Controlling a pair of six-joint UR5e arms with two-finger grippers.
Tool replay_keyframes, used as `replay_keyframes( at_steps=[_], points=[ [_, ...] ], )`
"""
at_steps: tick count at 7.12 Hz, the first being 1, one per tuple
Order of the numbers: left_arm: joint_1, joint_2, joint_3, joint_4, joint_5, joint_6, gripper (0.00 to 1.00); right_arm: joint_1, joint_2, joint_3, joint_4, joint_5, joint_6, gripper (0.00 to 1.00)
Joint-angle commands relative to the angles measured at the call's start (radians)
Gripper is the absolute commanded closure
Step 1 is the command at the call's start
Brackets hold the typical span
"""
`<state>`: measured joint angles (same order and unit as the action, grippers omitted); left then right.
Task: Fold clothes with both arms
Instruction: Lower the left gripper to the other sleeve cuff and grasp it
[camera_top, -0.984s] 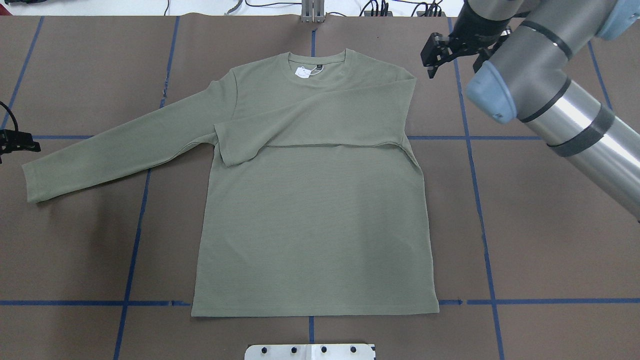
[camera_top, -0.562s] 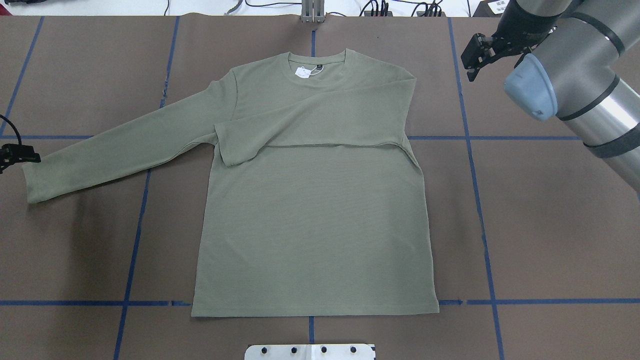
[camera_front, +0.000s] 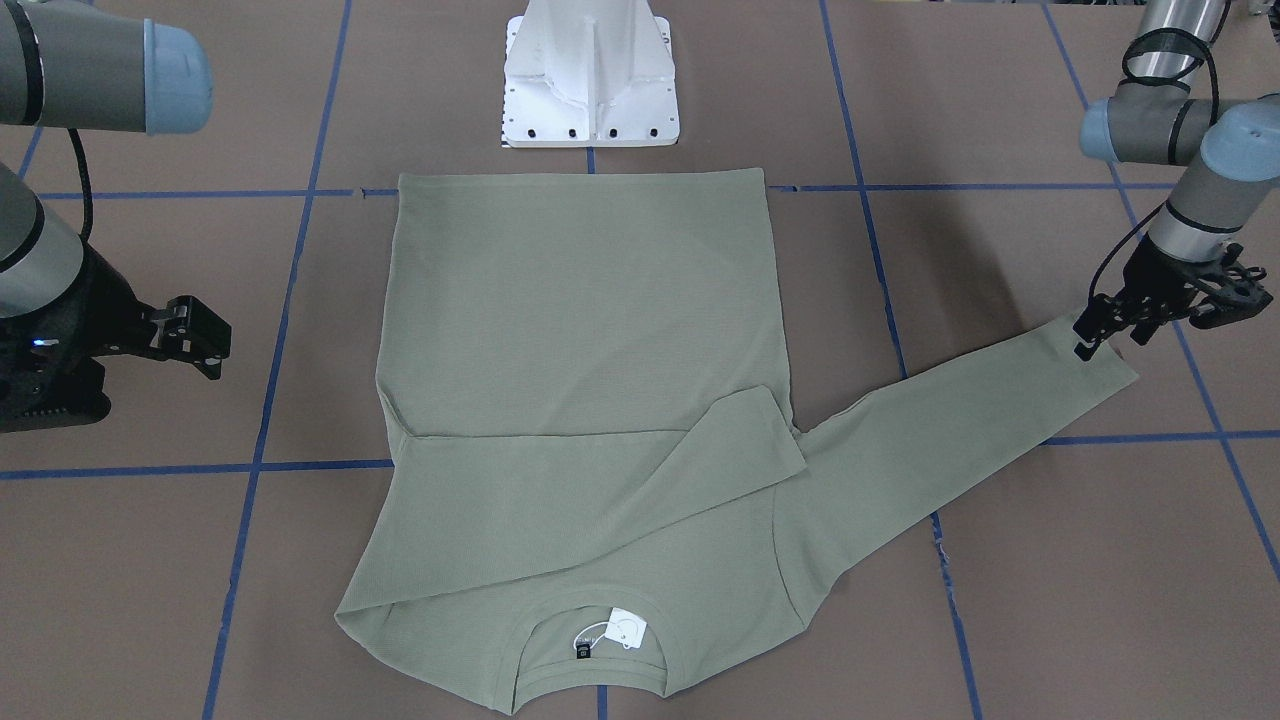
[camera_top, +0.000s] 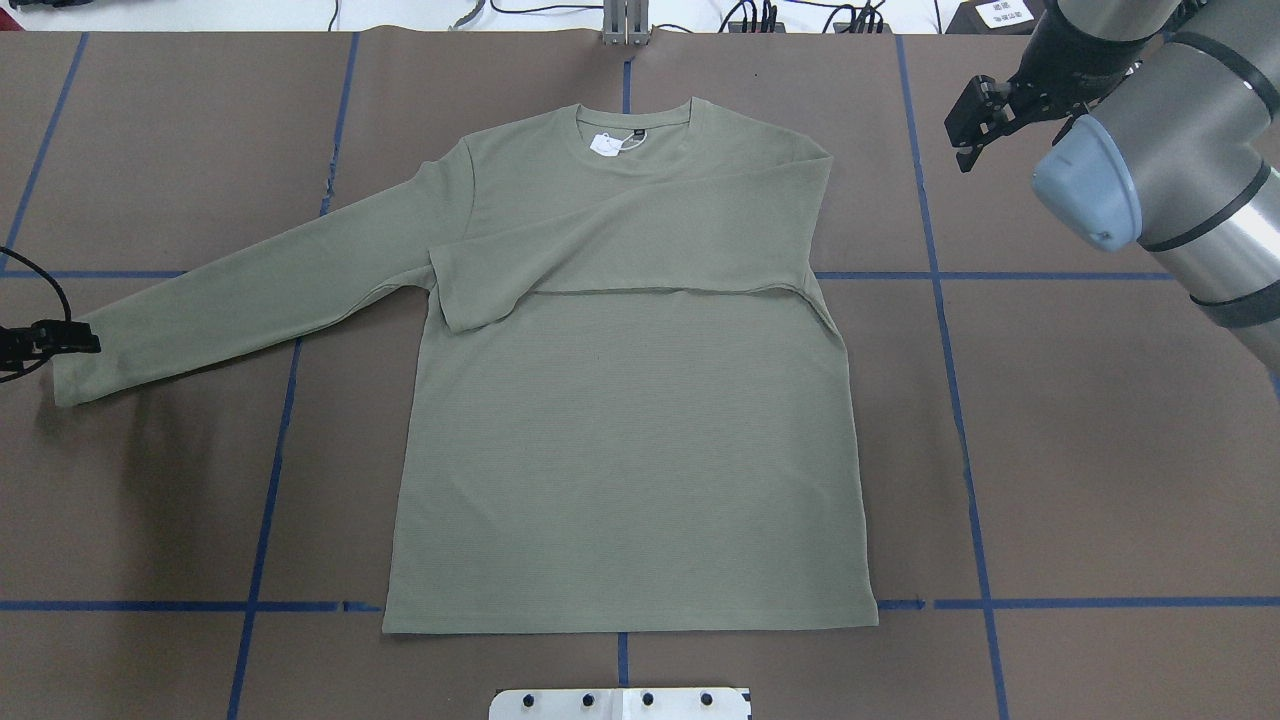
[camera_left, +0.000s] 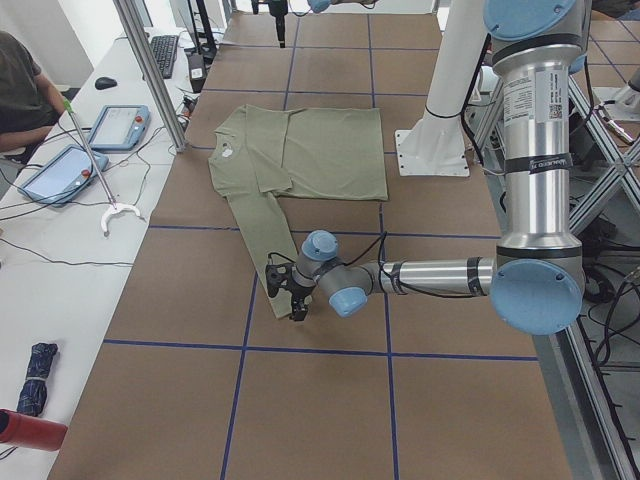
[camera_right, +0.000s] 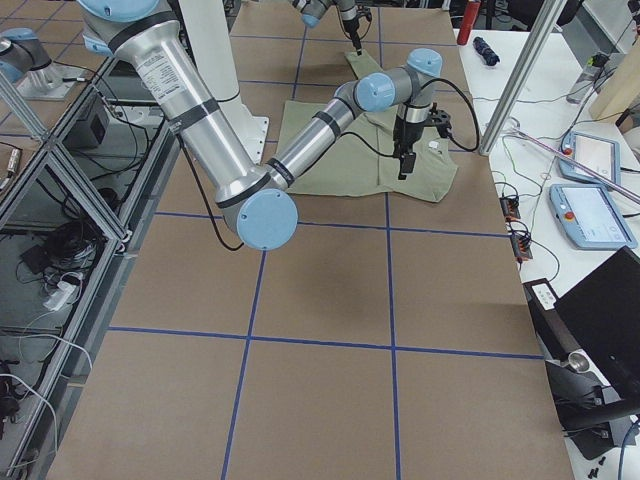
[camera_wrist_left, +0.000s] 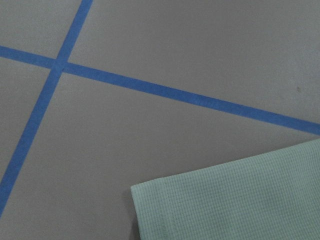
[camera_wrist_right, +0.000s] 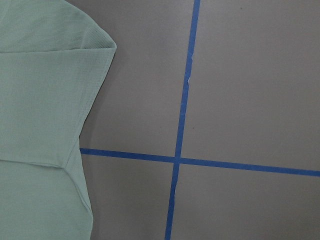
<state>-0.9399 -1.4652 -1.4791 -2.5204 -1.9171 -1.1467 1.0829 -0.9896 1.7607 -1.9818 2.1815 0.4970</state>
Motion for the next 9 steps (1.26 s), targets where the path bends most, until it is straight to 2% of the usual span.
replay_keyframes(
  at_steps=[1,2,3,5,9],
  points=[
    [0.004,0.002,0.0,0.0,0.001,0.002,0.26,0.0,-0.001,0.003,-0.002,0.0,0.0,0.0],
    [0.003,0.002,0.0,0.0,0.001,0.002,0.25,0.0,-0.001,0.005,-0.002,0.0,0.0,0.0],
    [0.004,0.009,0.0,0.0,0.001,0.002,0.19,0.0,-0.001,0.005,-0.002,0.0,0.0,0.0],
    [0.004,0.013,-0.001,0.0,0.003,0.001,0.01,0.0,-0.001,0.013,-0.003,0.0,0.006,0.0],
    [0.015,0.013,0.002,0.0,0.001,-0.001,0.01,0.0,-0.009,0.02,-0.002,0.0,0.011,0.0]
  ],
)
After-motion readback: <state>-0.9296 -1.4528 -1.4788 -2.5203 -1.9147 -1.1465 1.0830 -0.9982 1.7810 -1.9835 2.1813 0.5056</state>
